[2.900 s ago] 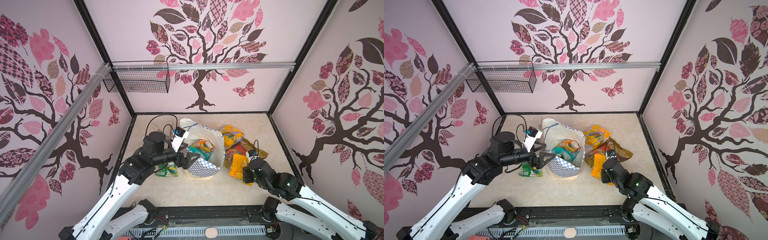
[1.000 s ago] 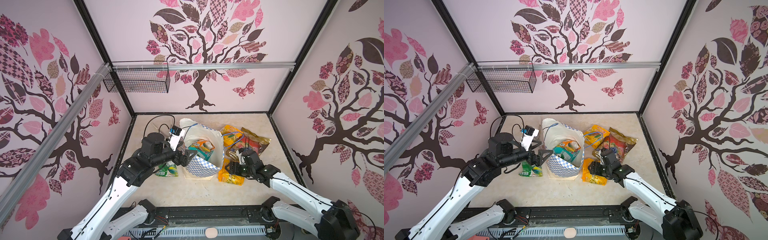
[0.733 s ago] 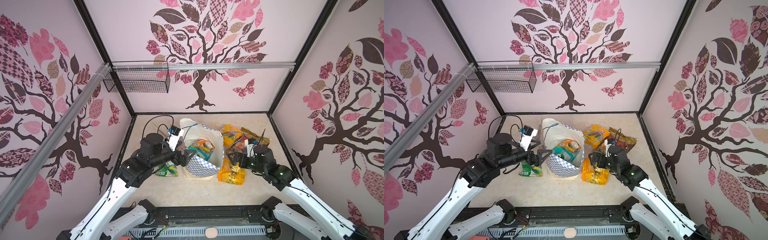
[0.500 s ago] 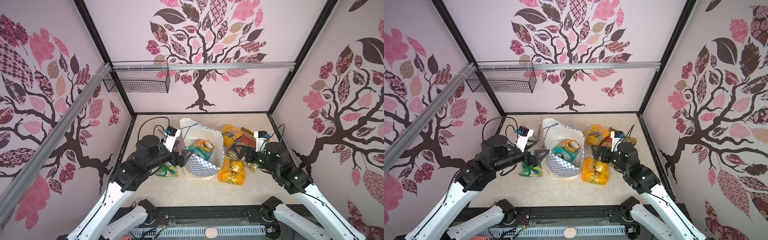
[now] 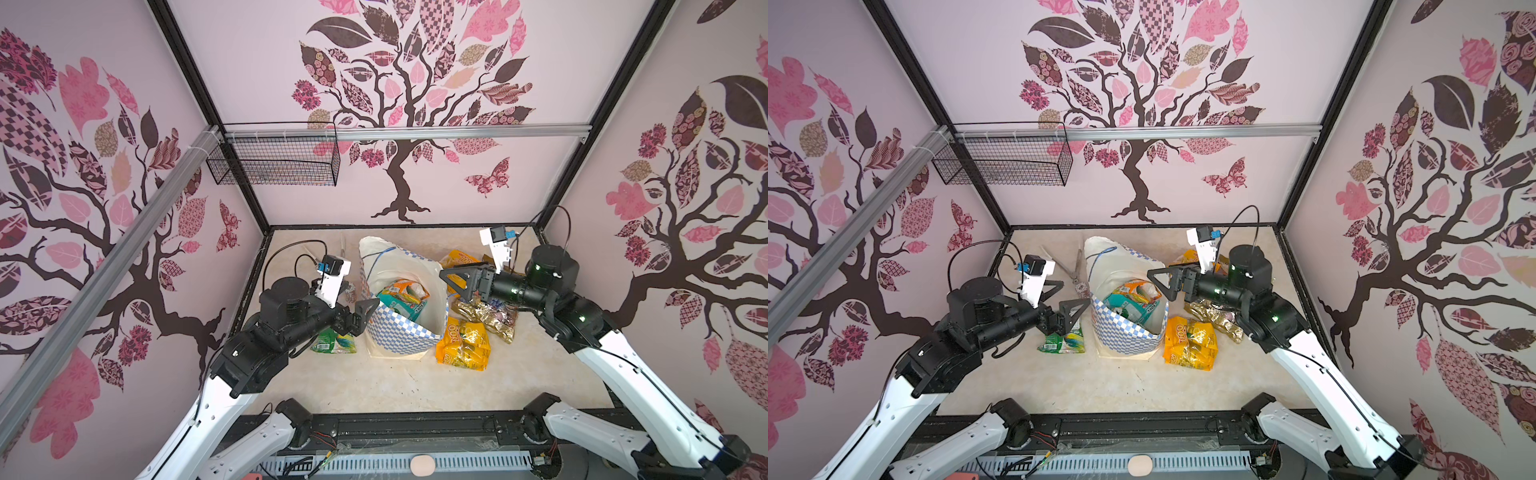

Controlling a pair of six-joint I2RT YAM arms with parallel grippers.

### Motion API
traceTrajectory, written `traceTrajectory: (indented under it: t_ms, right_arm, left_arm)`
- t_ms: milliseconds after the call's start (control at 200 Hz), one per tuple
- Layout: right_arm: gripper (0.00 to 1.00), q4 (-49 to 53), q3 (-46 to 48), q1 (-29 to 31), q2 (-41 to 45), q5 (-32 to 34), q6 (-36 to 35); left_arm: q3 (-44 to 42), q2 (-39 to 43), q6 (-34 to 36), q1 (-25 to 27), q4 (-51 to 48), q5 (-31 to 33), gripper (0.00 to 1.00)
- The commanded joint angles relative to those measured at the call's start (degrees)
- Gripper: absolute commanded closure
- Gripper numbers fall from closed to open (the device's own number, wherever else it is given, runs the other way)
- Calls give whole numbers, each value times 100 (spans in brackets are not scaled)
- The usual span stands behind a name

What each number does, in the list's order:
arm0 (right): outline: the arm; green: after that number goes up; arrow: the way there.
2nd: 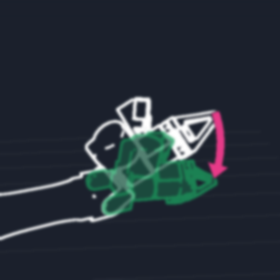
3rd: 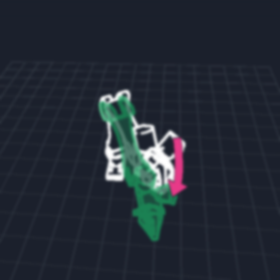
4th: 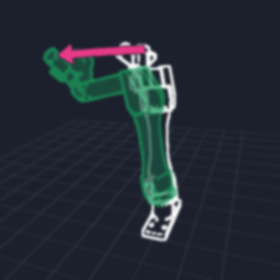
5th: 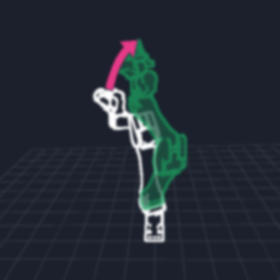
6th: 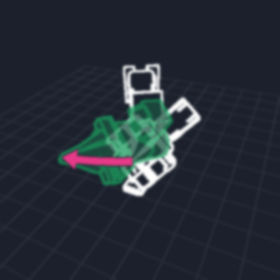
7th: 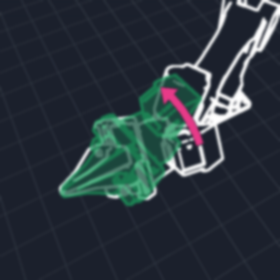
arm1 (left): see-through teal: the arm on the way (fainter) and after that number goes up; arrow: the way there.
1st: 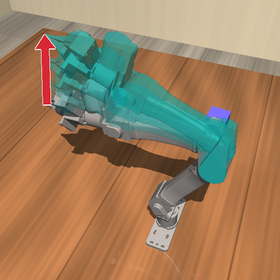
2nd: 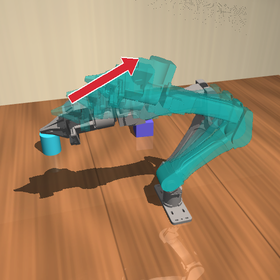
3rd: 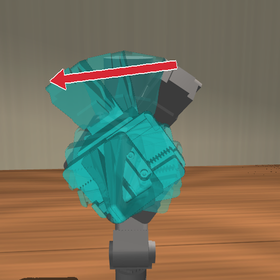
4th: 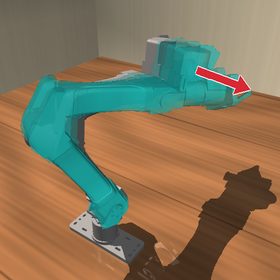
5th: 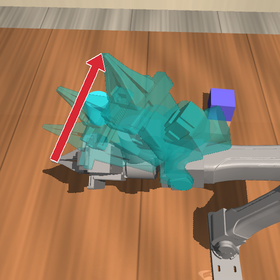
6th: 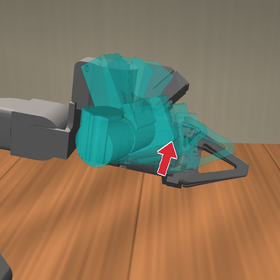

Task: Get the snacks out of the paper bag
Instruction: 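Move the right gripper back over the bag opening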

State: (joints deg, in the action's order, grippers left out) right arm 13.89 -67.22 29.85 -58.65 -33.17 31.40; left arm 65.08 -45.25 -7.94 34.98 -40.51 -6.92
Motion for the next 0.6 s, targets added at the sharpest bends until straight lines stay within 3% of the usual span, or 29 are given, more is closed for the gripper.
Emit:
traceTrajectory:
  t_ms: [0, 345, 595]
  right_arm:
    - [0, -142, -462, 127, -410, -463, -98]
    - [0, 1471, -1763, 759, -2138, 1548, -1337]
    - [0, 1699, -1652, 819, -2705, 1788, -1391]
  left_arm:
    - [-118, 57, -11, 20, -73, 114, 5]
    - [-122, 109, -48, 18, -127, 250, 5]
    - [-125, 124, -41, 17, -210, 301, 5]
